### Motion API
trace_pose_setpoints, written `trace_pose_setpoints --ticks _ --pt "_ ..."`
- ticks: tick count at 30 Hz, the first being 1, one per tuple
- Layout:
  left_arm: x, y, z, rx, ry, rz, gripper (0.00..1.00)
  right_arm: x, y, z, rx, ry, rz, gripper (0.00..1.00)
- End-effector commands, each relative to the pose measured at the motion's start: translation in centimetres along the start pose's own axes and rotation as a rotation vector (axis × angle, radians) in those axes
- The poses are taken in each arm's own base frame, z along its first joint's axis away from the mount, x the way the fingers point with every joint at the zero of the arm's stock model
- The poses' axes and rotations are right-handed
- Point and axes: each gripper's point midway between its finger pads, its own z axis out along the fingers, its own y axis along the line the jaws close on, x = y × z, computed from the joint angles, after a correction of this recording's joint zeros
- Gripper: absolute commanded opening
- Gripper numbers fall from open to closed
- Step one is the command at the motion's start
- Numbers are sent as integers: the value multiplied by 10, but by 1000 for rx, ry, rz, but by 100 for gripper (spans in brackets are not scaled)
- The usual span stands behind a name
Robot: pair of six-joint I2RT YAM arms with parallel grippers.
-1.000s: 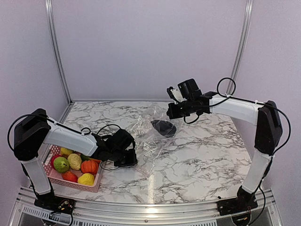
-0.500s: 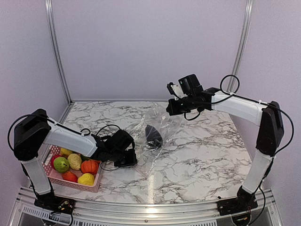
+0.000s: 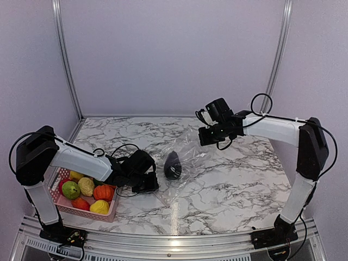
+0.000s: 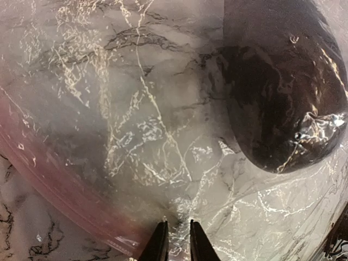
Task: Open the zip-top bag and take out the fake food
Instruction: Adjust the zipper food storage bag at the center of the board.
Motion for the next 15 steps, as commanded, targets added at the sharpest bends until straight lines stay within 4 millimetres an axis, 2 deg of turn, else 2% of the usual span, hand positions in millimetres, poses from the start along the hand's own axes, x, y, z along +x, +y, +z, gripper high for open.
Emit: trace_pose_setpoints --ticks 1,5,9,15 --pt "10 20 0 -82 35 22 17 16 -10 2 47 20 16 1" --pt "-4 5 -9 -52 -4 41 20 13 -13 -1 64 6 13 16" --pt "-19 -11 -21 -40 -44 73 23 3 -14 -8 73 -20 1 36" --pt "-30 -23 -43 -4 -92 75 28 -11 -19 -21 119 -53 -15 64"
